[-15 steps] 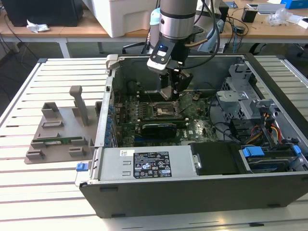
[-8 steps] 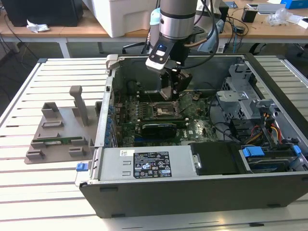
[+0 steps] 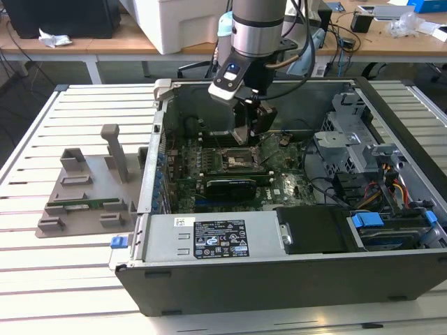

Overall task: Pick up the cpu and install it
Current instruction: 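Place the cpu into insertion slot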

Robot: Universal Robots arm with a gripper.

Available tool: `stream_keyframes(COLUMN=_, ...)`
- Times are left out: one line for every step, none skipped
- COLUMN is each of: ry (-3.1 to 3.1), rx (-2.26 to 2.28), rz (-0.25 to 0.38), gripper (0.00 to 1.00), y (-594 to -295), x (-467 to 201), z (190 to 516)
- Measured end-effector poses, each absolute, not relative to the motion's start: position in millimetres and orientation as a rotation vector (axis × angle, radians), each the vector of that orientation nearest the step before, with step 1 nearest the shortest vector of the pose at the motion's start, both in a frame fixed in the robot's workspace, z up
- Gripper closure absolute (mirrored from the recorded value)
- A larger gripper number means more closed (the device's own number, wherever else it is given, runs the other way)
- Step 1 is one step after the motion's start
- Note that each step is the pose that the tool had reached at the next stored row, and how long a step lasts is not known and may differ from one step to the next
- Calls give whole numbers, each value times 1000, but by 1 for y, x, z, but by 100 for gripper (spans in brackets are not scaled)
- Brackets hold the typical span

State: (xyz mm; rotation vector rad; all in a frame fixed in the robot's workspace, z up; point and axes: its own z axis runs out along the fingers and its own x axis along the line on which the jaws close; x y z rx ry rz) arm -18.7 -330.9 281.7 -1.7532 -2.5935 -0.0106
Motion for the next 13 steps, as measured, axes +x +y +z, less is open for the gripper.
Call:
stream_keyframes(ry=-2589, rx=-1760, rz=-10, gripper=46, y=-331, x=-19, z=282)
stream_keyframes(ry=-2584, rx=-1767, rz=-10, gripper=46, y=-331, x=-19, z=282)
stream_keyframes(ry=-2578, rx=-1776, rz=-10, gripper=46, y=-331, x=-19, z=282)
stream_keyframes(ry=-2570, rx=-1787, rz=-10, gripper=46, y=-331, x=-19, z=282)
stream_keyframes(ry=-2564, rx=-1796, rz=-11, gripper=46, y=-331, x=-19, z=282)
stream_keyframes(ry=-2558, rx=-1805, rz=-11, gripper=46, y=-331, x=-19, z=282)
stream_keyframes(ry=-2552, rx=-1813, rz=-11, gripper=46, y=-331, x=-19, z=282)
stream_keyframes(ry=-2544, rx=-1825, rz=-11, gripper=46, y=-331, x=-19, z=282)
stream_keyframes(ry=-2540, rx=-1831, rz=-11, gripper=46, y=-331, x=-19, z=282)
stream_keyframes(ry=-2535, rx=-1837, rz=-11, gripper=46, y=-331, x=-19, z=282)
stream_keyframes(ry=-2529, rx=-1845, rz=-11, gripper=46, y=-331, x=-19, z=282)
stream_keyframes(ry=-2517, rx=-1862, rz=-11, gripper=46, y=-331, x=-19, z=282)
stream_keyframes(ry=-2509, rx=-1873, rz=-11, gripper=46, y=-331, x=-19, z=282)
